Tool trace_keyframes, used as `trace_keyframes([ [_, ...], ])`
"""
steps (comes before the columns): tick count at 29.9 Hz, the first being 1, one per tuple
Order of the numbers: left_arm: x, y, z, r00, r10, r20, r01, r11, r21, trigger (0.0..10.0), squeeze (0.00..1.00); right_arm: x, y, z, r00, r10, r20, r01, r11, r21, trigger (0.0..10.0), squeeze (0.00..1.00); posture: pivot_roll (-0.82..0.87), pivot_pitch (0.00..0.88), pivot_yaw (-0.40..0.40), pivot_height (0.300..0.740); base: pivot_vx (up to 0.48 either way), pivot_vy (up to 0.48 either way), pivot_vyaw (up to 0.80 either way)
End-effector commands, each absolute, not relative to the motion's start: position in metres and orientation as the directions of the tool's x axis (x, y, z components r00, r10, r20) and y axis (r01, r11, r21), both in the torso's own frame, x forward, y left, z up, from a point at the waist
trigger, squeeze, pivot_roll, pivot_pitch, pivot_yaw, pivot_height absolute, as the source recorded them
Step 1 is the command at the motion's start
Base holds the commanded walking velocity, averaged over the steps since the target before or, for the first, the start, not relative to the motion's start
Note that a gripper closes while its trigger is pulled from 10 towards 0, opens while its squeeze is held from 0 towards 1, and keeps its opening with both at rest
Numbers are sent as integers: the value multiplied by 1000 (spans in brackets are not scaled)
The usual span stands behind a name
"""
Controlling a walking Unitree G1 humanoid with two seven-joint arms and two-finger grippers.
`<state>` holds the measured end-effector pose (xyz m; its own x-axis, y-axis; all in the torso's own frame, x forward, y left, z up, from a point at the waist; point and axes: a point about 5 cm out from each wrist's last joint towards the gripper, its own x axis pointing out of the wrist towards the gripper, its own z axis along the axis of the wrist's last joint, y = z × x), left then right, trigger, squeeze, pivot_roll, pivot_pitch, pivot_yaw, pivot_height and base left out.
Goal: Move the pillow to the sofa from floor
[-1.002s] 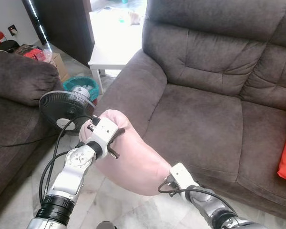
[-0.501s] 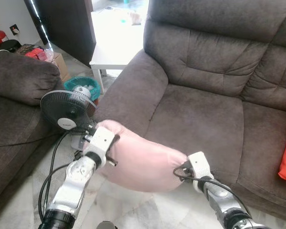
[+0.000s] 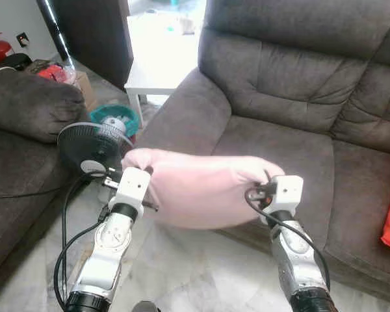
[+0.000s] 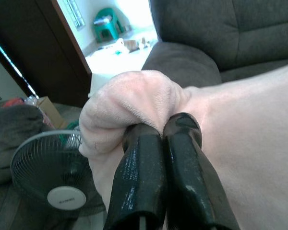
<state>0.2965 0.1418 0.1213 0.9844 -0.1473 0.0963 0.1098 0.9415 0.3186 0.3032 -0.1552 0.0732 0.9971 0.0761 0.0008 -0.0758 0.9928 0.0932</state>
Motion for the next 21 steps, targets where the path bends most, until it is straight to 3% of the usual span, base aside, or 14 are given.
trace_keyframes([
  [1,298,144,130,981,-133,145,79,942,327,10000,0,304,-162,86,998,32,59,-38,994,102,10000,0,198,85,-54,740,0,0,0],
  [11,297,146,131,979,-126,159,68,943,327,10000,0,303,-157,93,998,41,41,-45,993,105,10000,0,204,87,-57,740,0,0,-80],
  [21,298,146,131,977,-134,165,74,943,323,10000,0,303,-159,92,999,47,22,-49,994,98,10000,0,201,72,-52,740,0,0,-800],
])
